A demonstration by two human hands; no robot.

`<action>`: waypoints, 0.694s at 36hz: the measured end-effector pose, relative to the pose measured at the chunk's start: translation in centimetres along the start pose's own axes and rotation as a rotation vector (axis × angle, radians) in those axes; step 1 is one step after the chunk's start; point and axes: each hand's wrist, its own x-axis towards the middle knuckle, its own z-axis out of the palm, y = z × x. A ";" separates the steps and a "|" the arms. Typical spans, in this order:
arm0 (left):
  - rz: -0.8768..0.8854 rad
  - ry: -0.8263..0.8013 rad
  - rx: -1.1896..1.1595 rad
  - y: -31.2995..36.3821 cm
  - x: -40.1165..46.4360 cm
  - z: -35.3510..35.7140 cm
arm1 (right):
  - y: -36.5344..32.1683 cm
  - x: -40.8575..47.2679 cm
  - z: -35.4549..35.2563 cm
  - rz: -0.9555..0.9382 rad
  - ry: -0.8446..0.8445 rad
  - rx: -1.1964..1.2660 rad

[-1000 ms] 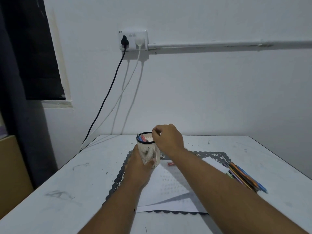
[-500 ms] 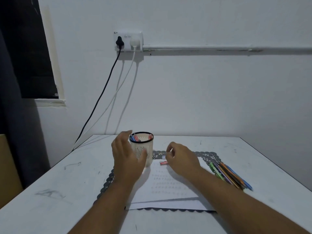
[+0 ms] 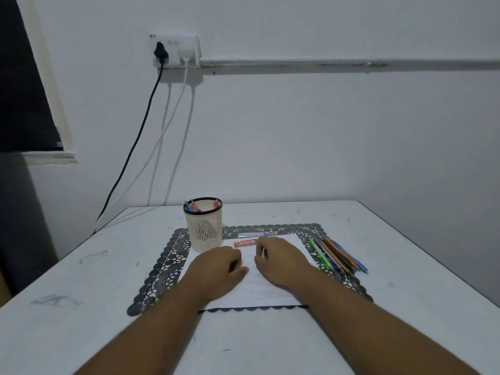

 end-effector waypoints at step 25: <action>0.003 -0.067 -0.096 0.3 -0.7 -0.5 | 5.7 -0.4 -7.8 0.541 -0.087 -0.322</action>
